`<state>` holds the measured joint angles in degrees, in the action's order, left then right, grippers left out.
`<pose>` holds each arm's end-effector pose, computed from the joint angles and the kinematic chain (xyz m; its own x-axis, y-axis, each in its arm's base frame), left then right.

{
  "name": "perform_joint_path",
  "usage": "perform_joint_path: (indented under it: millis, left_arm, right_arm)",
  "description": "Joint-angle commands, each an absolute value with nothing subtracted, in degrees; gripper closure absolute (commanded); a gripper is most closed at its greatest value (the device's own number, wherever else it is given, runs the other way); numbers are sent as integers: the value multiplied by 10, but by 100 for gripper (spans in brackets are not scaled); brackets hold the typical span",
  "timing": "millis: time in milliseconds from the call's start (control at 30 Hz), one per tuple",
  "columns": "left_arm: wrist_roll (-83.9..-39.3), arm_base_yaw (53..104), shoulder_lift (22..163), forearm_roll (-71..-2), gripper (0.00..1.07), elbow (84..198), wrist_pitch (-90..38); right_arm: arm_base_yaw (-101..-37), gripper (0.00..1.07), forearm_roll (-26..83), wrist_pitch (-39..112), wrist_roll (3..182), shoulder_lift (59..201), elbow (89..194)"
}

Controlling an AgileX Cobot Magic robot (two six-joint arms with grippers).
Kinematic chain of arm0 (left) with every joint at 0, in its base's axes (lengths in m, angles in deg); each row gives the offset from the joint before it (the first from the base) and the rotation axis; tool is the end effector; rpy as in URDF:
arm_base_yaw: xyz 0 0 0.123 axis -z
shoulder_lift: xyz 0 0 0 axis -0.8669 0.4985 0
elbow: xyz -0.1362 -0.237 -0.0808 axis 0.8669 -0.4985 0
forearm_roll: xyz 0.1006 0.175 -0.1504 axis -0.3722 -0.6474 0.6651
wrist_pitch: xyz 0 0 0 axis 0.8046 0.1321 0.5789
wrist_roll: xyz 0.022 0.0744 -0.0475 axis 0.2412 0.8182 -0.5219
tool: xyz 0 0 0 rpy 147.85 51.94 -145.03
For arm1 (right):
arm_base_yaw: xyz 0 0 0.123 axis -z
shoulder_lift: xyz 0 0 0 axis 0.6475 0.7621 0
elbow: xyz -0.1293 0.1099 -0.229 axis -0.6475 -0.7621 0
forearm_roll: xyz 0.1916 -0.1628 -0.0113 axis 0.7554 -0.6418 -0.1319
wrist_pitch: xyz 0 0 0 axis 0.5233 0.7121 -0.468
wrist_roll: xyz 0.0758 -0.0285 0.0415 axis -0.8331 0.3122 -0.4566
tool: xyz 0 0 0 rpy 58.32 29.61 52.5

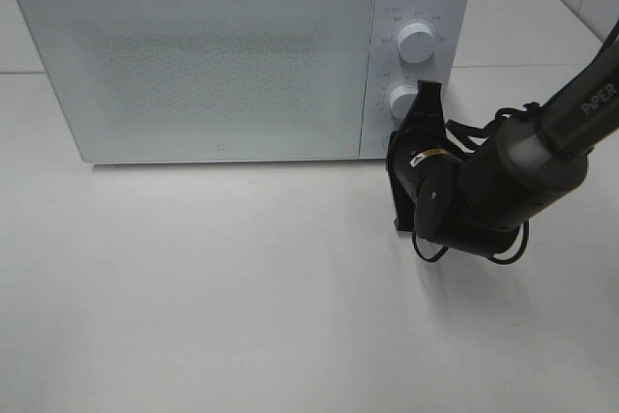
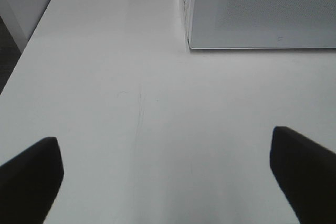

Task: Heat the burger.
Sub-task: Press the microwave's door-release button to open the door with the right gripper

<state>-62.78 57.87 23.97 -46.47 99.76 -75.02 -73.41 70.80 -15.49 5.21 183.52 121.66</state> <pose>-0.0054 -0.0063 0.2791 -0.4378 -0.0099 -0.8990 0.0236 0.9995 -0.0225 0.3307 0.1549 0.0847 0.0916 0.9884 0.1210 0.3129 -0.1439 0.9388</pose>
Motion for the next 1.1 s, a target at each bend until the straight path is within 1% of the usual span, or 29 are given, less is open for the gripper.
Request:
perform_joint_path:
  millis: [33,433,667,833,1100]
  left_arm:
    - [-630,578,229,-466,7,996,-743]
    - [-630,578,229,-466,7,996,-743]
    - [-630,578,229,-466,7,996,-743]
    - [-630,578,229,-466,7,996,-743]
    - [-630,578,229,-466,7,996,-743]
  right_arm:
    - [-728,107,707,-150,60,1849,1237]
    - [-706,107,722,-171,82,1859,1258]
    - [-705,107,718,-203,86,1870,1284]
    - [-705,107,718,-233,97,1887,1321]
    - [-705,107,719,-233,111,1888,1328]
